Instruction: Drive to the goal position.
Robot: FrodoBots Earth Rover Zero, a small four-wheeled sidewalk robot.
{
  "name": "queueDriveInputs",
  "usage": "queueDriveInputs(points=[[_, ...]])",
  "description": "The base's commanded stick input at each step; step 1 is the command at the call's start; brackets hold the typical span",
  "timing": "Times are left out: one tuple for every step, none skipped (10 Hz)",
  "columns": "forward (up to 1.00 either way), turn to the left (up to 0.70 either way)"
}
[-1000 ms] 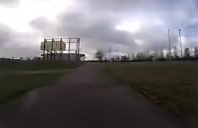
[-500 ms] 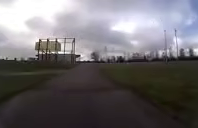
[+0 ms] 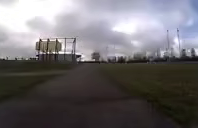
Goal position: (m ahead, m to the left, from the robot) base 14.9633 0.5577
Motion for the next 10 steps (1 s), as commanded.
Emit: queueDriveInputs(points=[[1.0, 0.0], [1.0, 0.0], [1.0, 0.0], [1.0, 0.0], [1.0, 0.0], [1.0, 0.0], [1.0, 0.0], [1.0, 0.0], [1.0, 0.0], [1.0, 0.0]])
